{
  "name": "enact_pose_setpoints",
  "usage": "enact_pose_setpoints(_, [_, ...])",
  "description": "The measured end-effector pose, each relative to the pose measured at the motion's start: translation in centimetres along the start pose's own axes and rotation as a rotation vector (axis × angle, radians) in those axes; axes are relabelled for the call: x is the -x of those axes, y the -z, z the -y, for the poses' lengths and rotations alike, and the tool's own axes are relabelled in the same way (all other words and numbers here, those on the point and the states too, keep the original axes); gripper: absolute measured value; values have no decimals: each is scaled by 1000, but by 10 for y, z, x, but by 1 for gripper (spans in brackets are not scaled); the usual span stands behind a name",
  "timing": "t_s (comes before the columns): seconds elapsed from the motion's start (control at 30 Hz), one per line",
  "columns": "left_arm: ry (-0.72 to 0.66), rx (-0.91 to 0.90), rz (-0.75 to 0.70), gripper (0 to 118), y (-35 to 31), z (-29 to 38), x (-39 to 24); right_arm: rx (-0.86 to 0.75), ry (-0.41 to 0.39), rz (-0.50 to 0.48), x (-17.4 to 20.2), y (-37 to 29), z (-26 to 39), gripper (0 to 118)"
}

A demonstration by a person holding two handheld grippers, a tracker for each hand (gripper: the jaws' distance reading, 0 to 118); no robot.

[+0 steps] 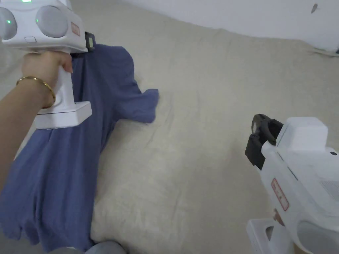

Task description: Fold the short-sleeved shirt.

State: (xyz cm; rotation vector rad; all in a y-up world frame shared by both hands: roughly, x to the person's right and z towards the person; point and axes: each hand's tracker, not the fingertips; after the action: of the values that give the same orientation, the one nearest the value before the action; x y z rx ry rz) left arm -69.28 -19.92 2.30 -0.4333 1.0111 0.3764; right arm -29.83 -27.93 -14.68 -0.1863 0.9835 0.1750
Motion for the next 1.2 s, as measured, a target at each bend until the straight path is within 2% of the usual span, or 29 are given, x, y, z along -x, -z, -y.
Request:
enact_pose_setpoints(0.17, [-22,-82,37,0,-52,-38,-3,-40,-5,17,-9,-30,-6,0])
enact_pose_setpoints(0.43, [120,-267,139,0,-142,-87,-67,-104,17,93,-38,-69,-16,0])
enact_pose_setpoints(0.67, [200,-281,304,0,-165,-83,-150,-145,48,210,-77,-101,-20,0])
enact_pose_setpoints(0.7, [207,-273,335,0,-142,-83,-150,-146,48,227,-83,-105,-20,0])
enact_pose_setpoints(0.93, [287,-178,571,0,-135,-18,-264,-132,79,372,-127,-140,-6,0])
enact_pose_setpoints(1.03, [304,-95,679,0,-137,26,-313,-111,94,431,-146,-155,4,0])
enact_pose_setpoints(1.2, [402,31,777,0,-135,107,-382,-81,114,513,-171,-178,19,0])
